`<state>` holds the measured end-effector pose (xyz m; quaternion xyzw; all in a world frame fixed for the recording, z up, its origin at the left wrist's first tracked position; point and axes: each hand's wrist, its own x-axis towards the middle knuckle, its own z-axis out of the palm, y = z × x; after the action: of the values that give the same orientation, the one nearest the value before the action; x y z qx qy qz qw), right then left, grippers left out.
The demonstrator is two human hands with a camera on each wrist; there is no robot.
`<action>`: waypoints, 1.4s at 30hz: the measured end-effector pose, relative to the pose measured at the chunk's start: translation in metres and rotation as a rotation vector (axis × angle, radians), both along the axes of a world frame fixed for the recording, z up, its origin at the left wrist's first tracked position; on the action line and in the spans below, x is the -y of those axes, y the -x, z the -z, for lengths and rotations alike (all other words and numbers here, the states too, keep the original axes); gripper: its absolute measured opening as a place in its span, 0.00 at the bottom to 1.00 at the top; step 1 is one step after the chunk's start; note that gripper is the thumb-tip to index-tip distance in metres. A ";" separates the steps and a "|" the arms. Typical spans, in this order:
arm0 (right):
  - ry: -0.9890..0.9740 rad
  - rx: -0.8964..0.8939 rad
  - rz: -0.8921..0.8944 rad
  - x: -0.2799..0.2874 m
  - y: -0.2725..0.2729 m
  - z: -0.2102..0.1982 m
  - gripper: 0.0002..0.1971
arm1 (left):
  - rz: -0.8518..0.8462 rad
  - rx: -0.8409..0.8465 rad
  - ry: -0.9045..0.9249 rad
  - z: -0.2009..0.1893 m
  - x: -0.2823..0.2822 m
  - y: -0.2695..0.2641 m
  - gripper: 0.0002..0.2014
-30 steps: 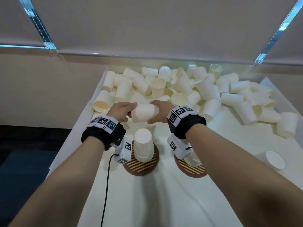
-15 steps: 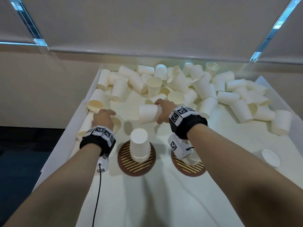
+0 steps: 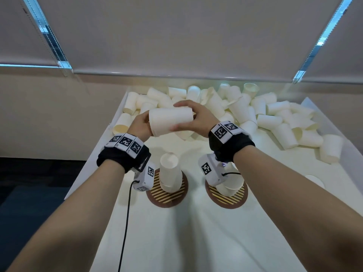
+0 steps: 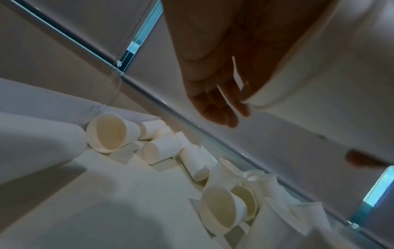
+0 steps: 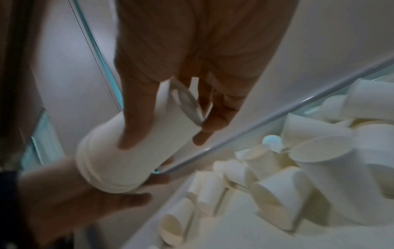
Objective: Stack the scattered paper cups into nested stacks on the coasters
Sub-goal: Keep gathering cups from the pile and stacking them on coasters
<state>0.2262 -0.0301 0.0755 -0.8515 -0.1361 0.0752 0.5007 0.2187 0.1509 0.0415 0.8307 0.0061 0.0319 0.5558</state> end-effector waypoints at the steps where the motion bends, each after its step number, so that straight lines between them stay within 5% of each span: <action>1: -0.071 0.013 0.038 -0.002 0.004 -0.006 0.30 | 0.007 -0.010 0.001 0.000 0.000 0.001 0.18; 4: -0.095 0.115 0.130 -0.008 0.016 -0.022 0.33 | 0.058 -0.007 -0.151 -0.001 0.000 0.012 0.19; 9: 0.387 0.321 -0.041 -0.016 0.030 -0.020 0.34 | 0.120 -0.066 -0.323 0.014 -0.006 0.023 0.14; 12: 0.620 0.299 -0.137 -0.015 0.033 -0.007 0.35 | -0.049 -0.061 -0.437 0.036 -0.026 0.023 0.12; 15: 0.600 0.220 -0.161 -0.019 0.034 0.003 0.36 | -0.287 -0.179 -0.593 0.061 -0.046 0.021 0.14; 19: 0.709 0.245 -0.269 -0.029 0.033 0.009 0.35 | -0.359 -0.328 -0.788 0.080 -0.058 0.023 0.18; 25: 0.936 0.201 -0.443 -0.040 0.034 0.036 0.34 | -0.390 -0.418 -0.759 0.108 -0.072 0.020 0.29; 29: 0.796 -0.060 -0.477 -0.042 0.038 0.053 0.37 | -0.362 -0.461 -0.702 0.120 -0.077 0.016 0.33; 34: 0.386 -0.220 -0.211 -0.035 0.012 0.045 0.29 | -0.396 -0.352 -0.668 0.126 -0.076 0.012 0.27; 37: 0.424 -0.106 -0.031 -0.020 -0.014 0.044 0.21 | -0.460 -0.143 -0.589 0.106 -0.064 0.000 0.18; 42: 0.567 -0.087 -0.105 -0.015 -0.037 0.039 0.48 | -0.208 0.123 -0.438 0.047 -0.026 -0.027 0.10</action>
<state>0.2635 -0.0152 0.0367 -0.9453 -0.1321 0.1726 0.2434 0.2462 0.1773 -0.0051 0.9227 0.0504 0.1400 0.3555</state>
